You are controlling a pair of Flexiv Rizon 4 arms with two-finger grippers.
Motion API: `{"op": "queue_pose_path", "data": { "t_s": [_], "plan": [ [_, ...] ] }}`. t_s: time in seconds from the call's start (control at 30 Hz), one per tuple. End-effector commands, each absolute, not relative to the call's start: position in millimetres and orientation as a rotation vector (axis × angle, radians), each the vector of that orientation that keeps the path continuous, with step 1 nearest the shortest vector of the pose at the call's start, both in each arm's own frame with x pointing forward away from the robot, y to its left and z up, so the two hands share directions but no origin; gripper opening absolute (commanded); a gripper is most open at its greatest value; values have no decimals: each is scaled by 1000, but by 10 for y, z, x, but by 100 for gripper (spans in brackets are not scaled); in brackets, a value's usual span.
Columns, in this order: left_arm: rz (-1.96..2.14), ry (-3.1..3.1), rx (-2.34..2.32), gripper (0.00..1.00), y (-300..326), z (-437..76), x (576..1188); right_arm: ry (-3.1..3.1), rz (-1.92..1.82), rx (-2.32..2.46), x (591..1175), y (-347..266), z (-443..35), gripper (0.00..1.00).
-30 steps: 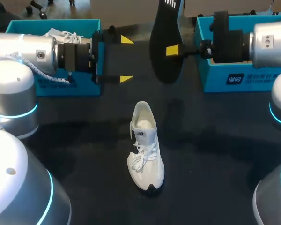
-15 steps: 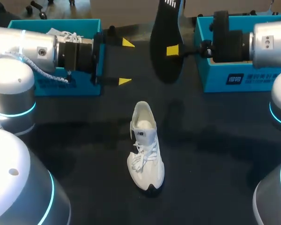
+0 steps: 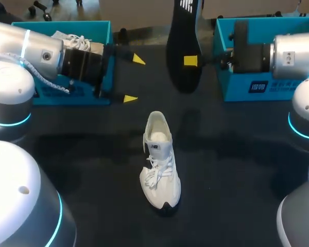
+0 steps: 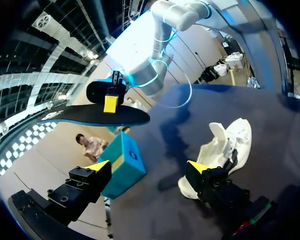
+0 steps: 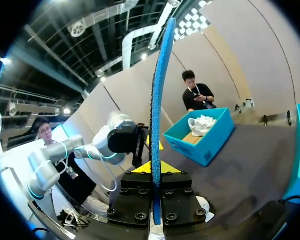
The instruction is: Take the shoe out of the shoebox, open the shoe tongue, remove and reinsert the insole, then place the shoe into the shoebox
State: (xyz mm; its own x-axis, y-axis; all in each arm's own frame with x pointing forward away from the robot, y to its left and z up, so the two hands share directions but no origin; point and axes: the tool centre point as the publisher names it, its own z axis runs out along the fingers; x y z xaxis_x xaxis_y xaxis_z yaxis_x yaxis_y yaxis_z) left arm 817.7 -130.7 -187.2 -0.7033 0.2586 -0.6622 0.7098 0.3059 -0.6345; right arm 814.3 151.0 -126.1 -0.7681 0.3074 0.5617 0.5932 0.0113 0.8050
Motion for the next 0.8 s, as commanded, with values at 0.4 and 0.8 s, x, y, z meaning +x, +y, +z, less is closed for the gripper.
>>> {"op": "queue_pose_path", "data": {
  "t_s": [0.4, 0.8],
  "plan": [
    [-1290, 2332, 784, 100, -1140, -2284, 8176, -2002, -1876, -883, 8245, 1635, -1685, 0],
    [-1283, 2330, 696, 100, -1147, -2531, 8081, -2075, -1922, -812, 8233, 1771, -1908, 0]
  ]
}}
